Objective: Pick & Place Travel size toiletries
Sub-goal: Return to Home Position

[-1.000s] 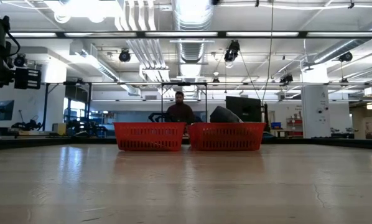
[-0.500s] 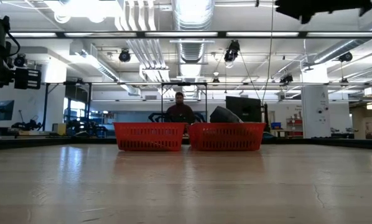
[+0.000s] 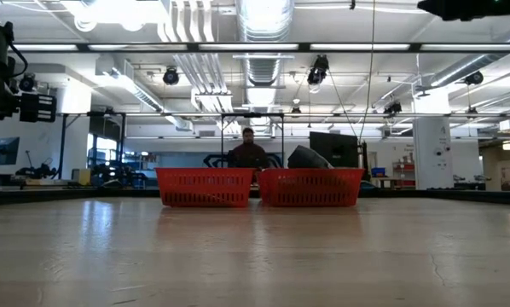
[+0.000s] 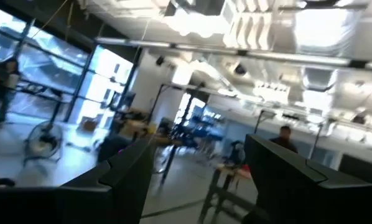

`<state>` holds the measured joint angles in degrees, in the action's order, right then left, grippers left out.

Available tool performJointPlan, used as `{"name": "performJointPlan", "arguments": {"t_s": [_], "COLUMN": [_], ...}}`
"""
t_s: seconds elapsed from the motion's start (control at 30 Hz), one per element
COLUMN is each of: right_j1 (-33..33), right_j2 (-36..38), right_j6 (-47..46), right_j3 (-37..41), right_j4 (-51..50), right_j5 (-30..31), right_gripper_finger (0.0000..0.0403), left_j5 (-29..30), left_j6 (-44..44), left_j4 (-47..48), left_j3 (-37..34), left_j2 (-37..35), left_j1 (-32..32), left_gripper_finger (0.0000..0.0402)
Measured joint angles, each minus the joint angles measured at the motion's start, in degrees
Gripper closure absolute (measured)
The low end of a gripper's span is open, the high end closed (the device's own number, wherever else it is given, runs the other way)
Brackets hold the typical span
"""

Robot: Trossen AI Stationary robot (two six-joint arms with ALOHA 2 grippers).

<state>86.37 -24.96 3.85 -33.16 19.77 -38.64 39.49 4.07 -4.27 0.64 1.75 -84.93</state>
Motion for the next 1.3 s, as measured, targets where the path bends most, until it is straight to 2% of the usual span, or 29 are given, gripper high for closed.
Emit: {"name": "performJointPlan", "arguments": {"t_s": [0.17, 0.3, 0.5, 0.6, 0.7, 0.8, 1.13, 1.3], "right_j1": [-0.12, -0.02, -0.02, -0.17, -0.23, -0.92, -2.97, -2.97], "right_j2": [4.68, 8.14, 13.10, 14.05, 14.35, 14.89, 18.43, 18.24], "right_j6": [-6.09, -6.66, -4.99, -8.27, -10.85, -9.53, -6.68, -6.74], "right_j3": [9.38, 15.50, 21.76, 24.89, 28.54, 32.59, 32.65, 32.65], "right_j4": [6.20, 8.97, 9.54, 8.84, 8.74, 8.43, -10.87, -14.02], "right_j5": [6.74, 12.95, 31.75, 37.42, 39.01, 38.56, 38.81, 38.70], "right_gripper_finger": [0.0161, 0.0167, 0.0158, 0.0149, 0.0139, 0.0129, 0.0093, 0.0076], "left_j5": [0.00, 0.00, 0.00, 0.00, 0.00, -0.02, 0.00, 0.00], "left_j6": [0.01, 0.01, 0.01, 0.01, 0.01, 0.00, 0.01, 0.01], "left_j4": [0.01, 0.01, 0.02, 0.01, 0.02, 0.02, 0.02, 0.02], "left_j3": [0.00, 0.00, 0.00, 0.00, 0.00, 0.00, 0.00, 0.00], "left_j2": [-0.02, -0.02, -0.02, -0.02, -0.02, -0.01, 0.01, 0.01], "left_j1": [0.00, 0.00, 0.00, 0.00, 0.00, 0.00, 0.00, 0.00], "left_gripper_finger": [0.0156, 0.0156, 0.0156, 0.0156, 0.0156, 0.0156, 0.0156, 0.0156]}}
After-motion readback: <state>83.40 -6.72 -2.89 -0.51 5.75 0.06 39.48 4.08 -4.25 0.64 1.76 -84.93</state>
